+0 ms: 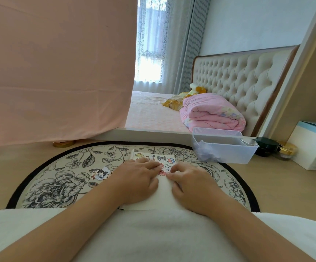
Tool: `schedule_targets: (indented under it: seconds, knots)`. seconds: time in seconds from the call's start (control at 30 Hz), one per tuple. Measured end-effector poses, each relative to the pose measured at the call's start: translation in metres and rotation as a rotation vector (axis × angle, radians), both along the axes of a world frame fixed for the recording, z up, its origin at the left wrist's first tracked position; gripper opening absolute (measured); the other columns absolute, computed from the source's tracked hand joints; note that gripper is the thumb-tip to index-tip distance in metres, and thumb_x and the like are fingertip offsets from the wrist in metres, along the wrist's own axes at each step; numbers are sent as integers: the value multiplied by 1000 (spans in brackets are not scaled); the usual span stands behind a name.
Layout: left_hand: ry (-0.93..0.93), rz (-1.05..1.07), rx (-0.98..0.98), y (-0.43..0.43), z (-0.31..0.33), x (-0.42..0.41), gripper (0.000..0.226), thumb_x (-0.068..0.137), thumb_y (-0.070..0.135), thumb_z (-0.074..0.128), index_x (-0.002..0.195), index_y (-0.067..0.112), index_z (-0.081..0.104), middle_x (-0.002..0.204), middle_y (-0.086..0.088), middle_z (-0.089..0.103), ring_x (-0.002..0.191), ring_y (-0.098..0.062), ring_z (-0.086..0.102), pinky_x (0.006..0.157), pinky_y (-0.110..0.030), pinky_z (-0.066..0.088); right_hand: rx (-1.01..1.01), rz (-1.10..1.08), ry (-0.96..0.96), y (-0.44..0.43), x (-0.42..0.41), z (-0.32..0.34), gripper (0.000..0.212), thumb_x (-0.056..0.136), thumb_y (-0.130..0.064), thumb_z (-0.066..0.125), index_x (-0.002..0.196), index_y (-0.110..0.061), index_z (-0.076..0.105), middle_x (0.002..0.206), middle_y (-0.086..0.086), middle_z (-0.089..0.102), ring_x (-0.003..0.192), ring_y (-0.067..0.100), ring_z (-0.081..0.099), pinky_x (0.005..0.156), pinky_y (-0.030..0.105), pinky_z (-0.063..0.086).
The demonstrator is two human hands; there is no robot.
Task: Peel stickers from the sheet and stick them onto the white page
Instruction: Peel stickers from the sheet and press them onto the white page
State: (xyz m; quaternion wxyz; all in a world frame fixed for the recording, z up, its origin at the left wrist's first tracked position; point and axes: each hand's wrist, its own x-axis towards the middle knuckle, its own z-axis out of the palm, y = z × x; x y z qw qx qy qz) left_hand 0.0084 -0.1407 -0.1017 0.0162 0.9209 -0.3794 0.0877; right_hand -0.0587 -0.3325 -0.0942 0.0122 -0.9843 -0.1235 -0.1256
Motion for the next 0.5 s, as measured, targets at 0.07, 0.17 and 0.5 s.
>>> schedule_targets:
  seconds: [0.07,0.17,0.5]
  knots:
    - [-29,-21,-63,1,1,-1,70,88,46,10,149,33,43,155,20,39,143,-9,35,109,-39,42,-10,0,-5,0,1,0,67,81,-47,16,115,-29,71,120,-12,62,109,16,58,89,36,47]
    - [-37,-66,-149,5,-2,-1,66,82,43,20,130,33,65,135,22,60,128,-8,52,90,-39,55,-31,0,-3,-1,3,-1,68,80,-46,15,117,-28,69,121,-10,61,108,19,58,91,38,47]
    - [-10,-17,-301,6,-1,-5,52,79,46,33,110,42,74,115,29,67,114,3,57,83,-30,56,-47,141,37,-1,5,0,63,81,-33,26,128,-25,67,135,-10,64,124,20,56,103,44,39]
